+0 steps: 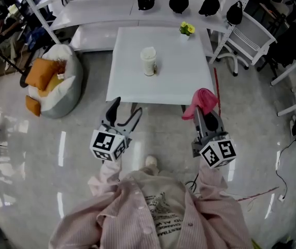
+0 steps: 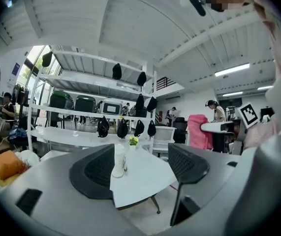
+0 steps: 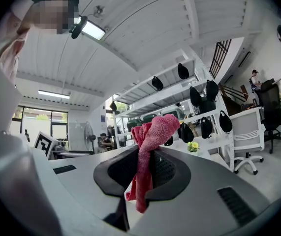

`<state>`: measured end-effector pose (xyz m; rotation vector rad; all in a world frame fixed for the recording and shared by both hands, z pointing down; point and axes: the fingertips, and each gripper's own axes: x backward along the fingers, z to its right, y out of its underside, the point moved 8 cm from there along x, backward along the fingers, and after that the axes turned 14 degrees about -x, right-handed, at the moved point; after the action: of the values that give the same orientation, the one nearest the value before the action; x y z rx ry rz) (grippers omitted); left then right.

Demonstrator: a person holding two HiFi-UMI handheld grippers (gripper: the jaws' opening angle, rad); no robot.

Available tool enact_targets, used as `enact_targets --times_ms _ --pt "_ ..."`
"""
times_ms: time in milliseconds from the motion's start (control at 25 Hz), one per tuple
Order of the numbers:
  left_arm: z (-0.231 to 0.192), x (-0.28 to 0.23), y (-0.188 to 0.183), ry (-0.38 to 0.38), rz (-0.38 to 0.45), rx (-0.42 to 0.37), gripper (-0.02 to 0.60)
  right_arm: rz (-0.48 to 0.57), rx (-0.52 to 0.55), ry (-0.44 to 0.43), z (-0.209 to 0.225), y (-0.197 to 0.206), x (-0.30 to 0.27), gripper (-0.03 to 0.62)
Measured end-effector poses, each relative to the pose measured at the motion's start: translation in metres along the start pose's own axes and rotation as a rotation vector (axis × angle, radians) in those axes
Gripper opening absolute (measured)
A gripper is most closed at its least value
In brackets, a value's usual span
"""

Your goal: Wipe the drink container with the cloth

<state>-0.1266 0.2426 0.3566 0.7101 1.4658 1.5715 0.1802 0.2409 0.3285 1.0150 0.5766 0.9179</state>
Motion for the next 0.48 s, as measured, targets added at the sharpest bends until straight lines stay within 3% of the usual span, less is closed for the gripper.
enact_targets --times_ms 480 --pt "-0.036 -0.025 0.008 0.005 -0.022 0.004 0.332 -0.005 -0.005 -0.007 0.004 -0.001 -0.050 0.040"
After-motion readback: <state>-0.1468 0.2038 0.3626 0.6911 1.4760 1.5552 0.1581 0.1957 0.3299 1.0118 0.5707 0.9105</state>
